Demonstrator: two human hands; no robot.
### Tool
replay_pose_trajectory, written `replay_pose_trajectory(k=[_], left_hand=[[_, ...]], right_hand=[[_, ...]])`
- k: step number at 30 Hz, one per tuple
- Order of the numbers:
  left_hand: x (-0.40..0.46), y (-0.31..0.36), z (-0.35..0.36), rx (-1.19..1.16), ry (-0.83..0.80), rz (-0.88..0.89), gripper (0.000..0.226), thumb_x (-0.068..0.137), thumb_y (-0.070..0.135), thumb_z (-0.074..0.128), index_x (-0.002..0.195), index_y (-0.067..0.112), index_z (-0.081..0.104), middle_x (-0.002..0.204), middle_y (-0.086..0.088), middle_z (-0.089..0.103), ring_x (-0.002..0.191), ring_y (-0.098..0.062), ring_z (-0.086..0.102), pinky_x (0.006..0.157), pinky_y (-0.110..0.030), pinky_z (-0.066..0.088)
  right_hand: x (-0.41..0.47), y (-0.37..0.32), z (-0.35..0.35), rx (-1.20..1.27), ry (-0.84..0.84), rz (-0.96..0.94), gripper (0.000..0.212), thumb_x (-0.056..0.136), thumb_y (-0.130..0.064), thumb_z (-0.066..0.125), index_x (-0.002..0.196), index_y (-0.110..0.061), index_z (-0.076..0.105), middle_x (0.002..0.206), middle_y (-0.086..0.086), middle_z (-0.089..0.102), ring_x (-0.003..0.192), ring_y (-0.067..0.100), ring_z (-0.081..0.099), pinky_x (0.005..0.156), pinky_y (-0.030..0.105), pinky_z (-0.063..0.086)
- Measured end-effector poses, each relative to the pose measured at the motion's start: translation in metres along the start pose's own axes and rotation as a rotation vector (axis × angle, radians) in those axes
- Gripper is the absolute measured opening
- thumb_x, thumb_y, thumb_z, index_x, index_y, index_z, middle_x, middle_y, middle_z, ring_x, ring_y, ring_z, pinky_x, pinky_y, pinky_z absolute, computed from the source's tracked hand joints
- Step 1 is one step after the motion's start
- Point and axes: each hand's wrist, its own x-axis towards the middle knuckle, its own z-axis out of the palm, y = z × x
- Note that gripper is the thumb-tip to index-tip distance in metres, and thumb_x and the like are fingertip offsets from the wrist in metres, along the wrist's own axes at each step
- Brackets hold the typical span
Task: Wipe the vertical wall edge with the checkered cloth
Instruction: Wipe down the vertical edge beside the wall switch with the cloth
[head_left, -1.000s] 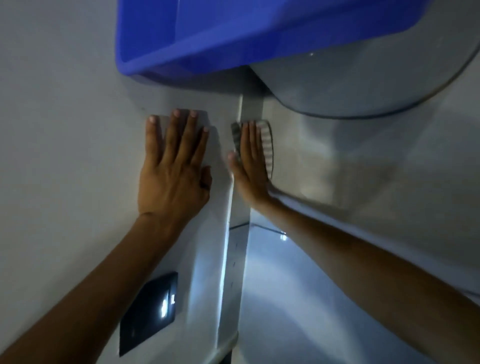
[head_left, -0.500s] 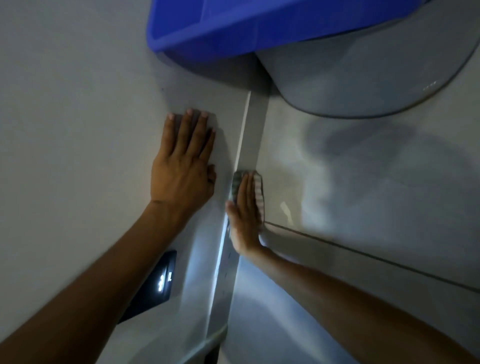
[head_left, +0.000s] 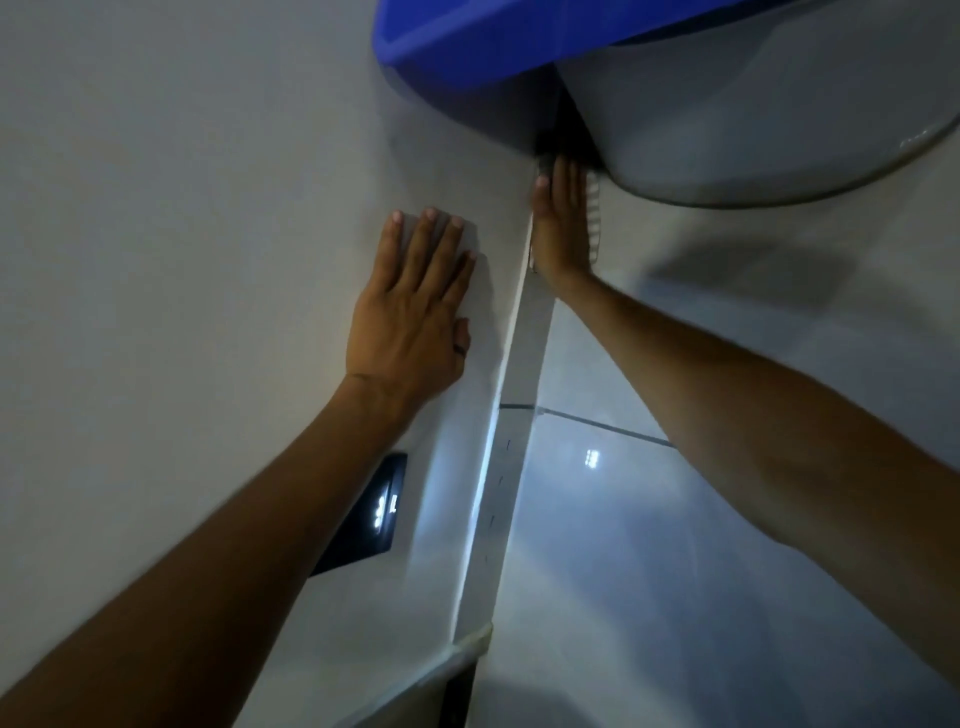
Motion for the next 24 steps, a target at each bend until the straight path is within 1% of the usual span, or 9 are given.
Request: replay_pose_trajectory(k=[4,7,13,16,17,19,21,22,24], left_hand=[[-0.025,-0.004,-0.005,-0.020,-0.001,-0.065,0.074,0.109,0.054,0.023,0.174,0.021,0.008,0.180,-0.011,-0.003,0.167,-0.033,-0.005,0.128,-0.054,-0.016],[-0.061,0.001,-0.006,-0.083,-0.023,-0.101,0.073,0.111,0.052,0.023,0.174,0.019,0.006,0.180,-0.011,-0.004,0.167,-0.032,-0.007,0.130,-0.051,-0.017],[-0.121,0.018,-0.008,-0.294,0.001,-0.196,0.071,0.113,0.045,0.038,0.172,0.010,0.021,0.180,-0.013,0.008,0.167,-0.033,0.002,0.136,-0.049,-0.007],[-0.143,0.022,-0.004,-0.319,0.062,-0.244,0.066,0.112,0.042,0.040,0.169,0.009,0.033,0.178,-0.015,0.017,0.166,-0.035,0.010,0.135,-0.052,0.001],[-0.148,0.021,-0.002,-0.315,0.079,-0.235,0.066,0.111,0.042,0.039,0.167,0.008,0.037,0.177,-0.016,0.020,0.166,-0.036,0.013,0.135,-0.053,0.004],[-0.154,0.017,0.003,-0.281,0.097,-0.197,0.065,0.112,0.043,0.036,0.167,0.009,0.039,0.177,-0.016,0.021,0.165,-0.038,0.013,0.135,-0.056,0.005],[-0.153,0.017,0.009,-0.241,0.096,-0.167,0.064,0.113,0.045,0.034,0.167,0.010,0.038,0.177,-0.016,0.020,0.165,-0.039,0.012,0.134,-0.059,0.004],[-0.151,0.018,0.011,-0.229,0.097,-0.153,0.064,0.113,0.045,0.034,0.167,0.011,0.039,0.177,-0.016,0.021,0.165,-0.040,0.012,0.134,-0.060,0.004],[-0.153,0.022,0.011,-0.234,0.097,-0.159,0.063,0.113,0.044,0.035,0.167,0.011,0.039,0.177,-0.016,0.020,0.165,-0.039,0.013,0.134,-0.059,0.003]], right_hand=[[-0.049,0.000,0.015,0.033,0.062,0.030,0.063,0.107,-0.041,0.029,0.163,-0.014,0.016,0.175,0.008,0.012,0.164,0.025,0.007,0.133,0.049,0.007],[-0.130,0.027,0.029,-0.018,0.008,0.017,0.067,0.104,-0.039,0.030,0.162,-0.009,0.014,0.174,0.010,0.012,0.163,0.025,0.007,0.134,0.048,0.004],[-0.266,0.062,0.050,-0.050,-0.110,0.087,0.091,0.091,-0.064,0.021,0.163,-0.011,0.004,0.175,0.010,0.001,0.163,0.024,-0.003,0.134,0.047,-0.001],[-0.286,0.069,0.045,-0.158,-0.167,0.101,0.092,0.090,-0.068,0.018,0.164,-0.017,0.000,0.176,0.005,-0.001,0.163,0.020,-0.002,0.132,0.044,0.001],[-0.284,0.073,0.038,-0.235,-0.170,0.055,0.089,0.092,-0.067,0.019,0.164,-0.017,0.003,0.176,0.005,0.004,0.164,0.020,0.003,0.131,0.043,0.005],[-0.270,0.084,0.022,-0.358,-0.195,-0.147,0.080,0.099,-0.056,0.027,0.163,-0.010,0.013,0.173,0.013,0.017,0.162,0.028,0.015,0.132,0.044,0.015],[-0.252,0.096,0.015,-0.400,-0.227,-0.334,0.074,0.103,-0.046,0.034,0.161,-0.003,0.016,0.171,0.021,0.021,0.161,0.033,0.018,0.133,0.049,0.016],[-0.244,0.099,0.016,-0.405,-0.211,-0.361,0.073,0.104,-0.044,0.035,0.161,-0.002,0.016,0.171,0.022,0.020,0.161,0.034,0.017,0.133,0.051,0.016],[-0.227,0.095,0.023,-0.380,-0.144,-0.323,0.072,0.104,-0.045,0.035,0.161,-0.003,0.019,0.170,0.022,0.021,0.161,0.036,0.019,0.132,0.054,0.017]])
